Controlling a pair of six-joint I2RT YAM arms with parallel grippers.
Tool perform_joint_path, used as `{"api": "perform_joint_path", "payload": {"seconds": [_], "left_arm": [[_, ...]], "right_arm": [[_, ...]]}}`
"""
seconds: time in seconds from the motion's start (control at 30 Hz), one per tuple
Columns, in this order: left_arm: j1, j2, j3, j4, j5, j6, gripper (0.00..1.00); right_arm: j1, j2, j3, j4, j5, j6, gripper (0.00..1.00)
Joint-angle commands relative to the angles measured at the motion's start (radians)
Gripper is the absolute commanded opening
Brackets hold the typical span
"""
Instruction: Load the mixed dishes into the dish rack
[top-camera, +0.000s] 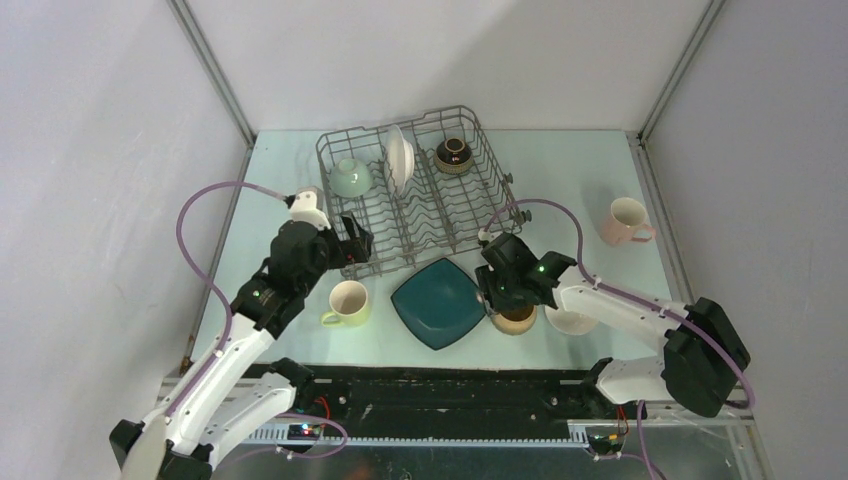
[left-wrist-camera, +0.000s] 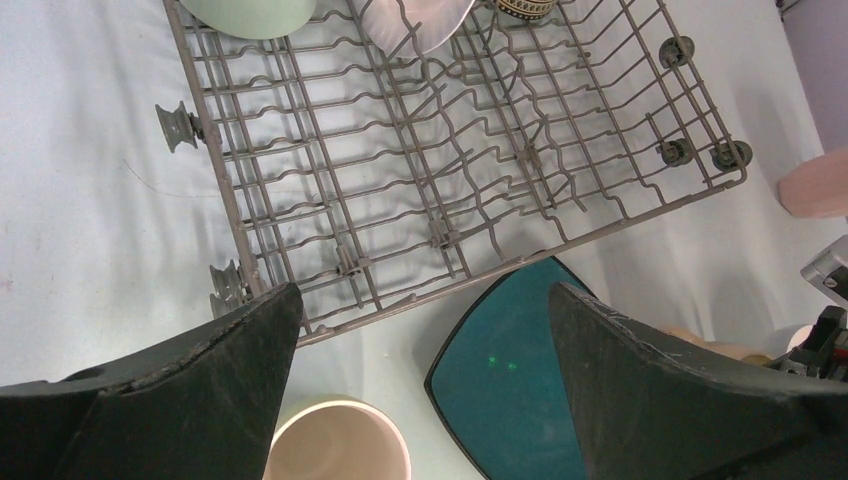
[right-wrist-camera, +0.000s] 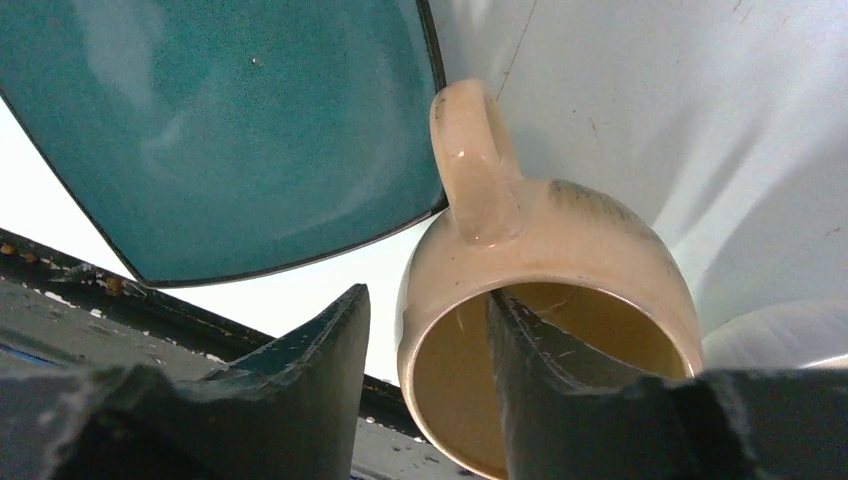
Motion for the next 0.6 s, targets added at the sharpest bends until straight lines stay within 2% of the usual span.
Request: {"api": "perform_joint_path", "payload": {"seconds": [0.0, 0.17, 0.33, 0.43, 0.57], "left_arm": [[0.004, -0.016, 0.003, 0.014, 0.023, -0.023, 1.00], [0.004, -0.002, -0.011, 0.028, 0.061, -0.042, 1.00], [0.004, 0.037, 0.014, -0.017, 0.033, -0.041, 1.00], [0.006, 0.054, 0.033, -0.060, -0.002, -0.048, 1.00], [0.011, 0.026, 0.017, -0.037, 0.010, -0.076, 1.00]], "right_arm": [[0.004, -0.013, 0.011, 0.021, 0.025, 0.005, 0.46], [-0.001, -0.018, 0.002, 0.030, 0.003, -0.007, 0.25], [-0.040, -0.134, 0.002, 0.032, -0.002, -0.005, 0.00], [-0.067, -0.243, 0.002, 0.032, -0.006, -0.014, 0.00], [-0.122, -0.349, 0.002, 0.031, -0.014, -0.039, 0.00]]}}
